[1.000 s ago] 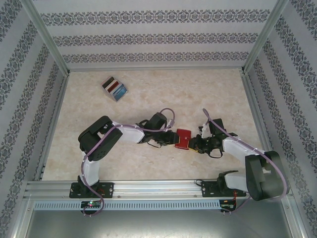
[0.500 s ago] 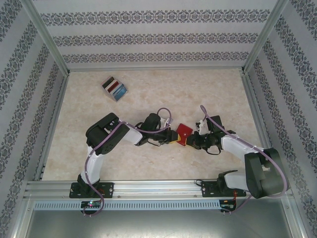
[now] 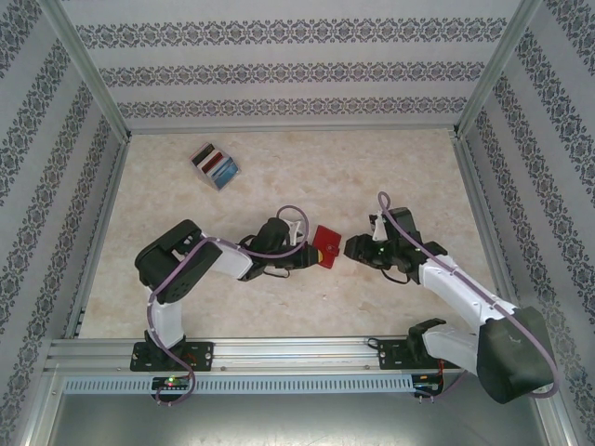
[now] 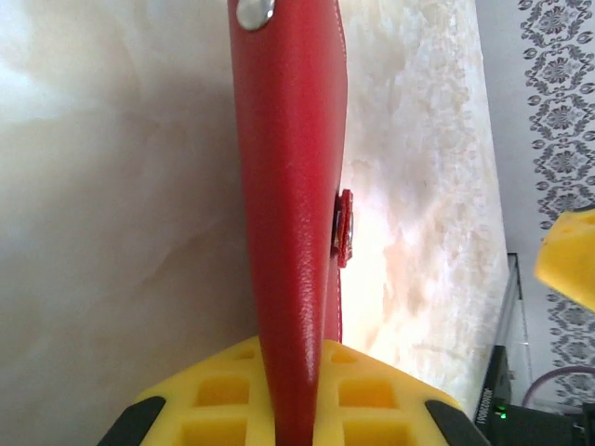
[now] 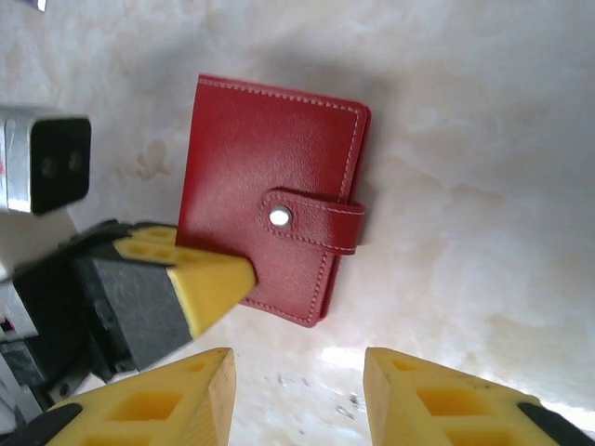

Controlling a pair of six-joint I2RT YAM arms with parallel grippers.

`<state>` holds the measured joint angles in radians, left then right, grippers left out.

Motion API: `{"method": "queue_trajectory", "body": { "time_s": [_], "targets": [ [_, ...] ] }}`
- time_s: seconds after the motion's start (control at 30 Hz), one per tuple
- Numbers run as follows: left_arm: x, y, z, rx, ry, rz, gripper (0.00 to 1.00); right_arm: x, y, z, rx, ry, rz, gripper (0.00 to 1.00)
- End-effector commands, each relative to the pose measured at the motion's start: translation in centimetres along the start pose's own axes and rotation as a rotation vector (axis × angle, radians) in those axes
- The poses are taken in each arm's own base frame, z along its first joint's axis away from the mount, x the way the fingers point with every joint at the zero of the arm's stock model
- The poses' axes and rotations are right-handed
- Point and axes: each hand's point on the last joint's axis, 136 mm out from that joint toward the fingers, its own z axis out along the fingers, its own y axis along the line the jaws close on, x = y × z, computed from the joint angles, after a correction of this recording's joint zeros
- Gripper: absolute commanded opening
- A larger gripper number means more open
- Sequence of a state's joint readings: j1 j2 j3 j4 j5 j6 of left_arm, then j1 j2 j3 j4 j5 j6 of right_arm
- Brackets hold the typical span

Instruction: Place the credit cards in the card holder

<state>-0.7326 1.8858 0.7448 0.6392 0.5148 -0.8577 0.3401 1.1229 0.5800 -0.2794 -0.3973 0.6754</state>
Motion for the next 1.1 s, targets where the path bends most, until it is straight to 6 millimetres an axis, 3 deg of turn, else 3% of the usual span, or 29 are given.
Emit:
{"method": "queue_trajectory", "body": {
  "time_s": [0.0, 0.07, 0.17, 0.47, 0.57, 0.63, 0.77, 1.07],
  "targets": [
    [-0.1, -1.1, -0.5, -0.059, -0.043, 0.166, 0.00, -1.4, -0.4, 0.3, 0.112, -0.057, 0.102, 0.45],
    [0.1, -1.8, -0.8, -0.086, -0.055, 0.218, 0.00, -1.5, -0.1, 0.8, 0.159, -0.057, 0.120, 0.53],
    [0.1, -2.4, -1.2, -0.102, -0.079, 0.260, 0.00, -1.4, 0.0, 1.7, 0.228, -0.069, 0.113, 0.56],
    [0.8, -3.2, -0.9, -0.072, -0.074, 0.310, 0.00, -1.3, 0.3, 4.6, 0.270, -0.018, 0.142, 0.50],
    [0.8, -3.1, -1.1, -0.076, -0.080, 0.309, 0.00, -1.2, 0.0, 5.2, 0.291, -0.007, 0.140, 0.38],
    [0.7, -3.3, -1.4, -0.069, -0.095, 0.312, 0.00, -0.9, -0.6, 5.5, 0.311, -0.002, 0.146, 0.20],
    [0.5, -2.6, -1.9, -0.113, -0.109, 0.304, 0.00, -0.7, -1.2, 5.4, 0.325, -0.010, 0.150, 0.00],
    [0.1, -1.3, -2.4, -0.192, -0.127, 0.277, 0.00, 0.3, -1.4, 4.1, 0.276, -0.002, 0.145, 0.00]
  ]
}}
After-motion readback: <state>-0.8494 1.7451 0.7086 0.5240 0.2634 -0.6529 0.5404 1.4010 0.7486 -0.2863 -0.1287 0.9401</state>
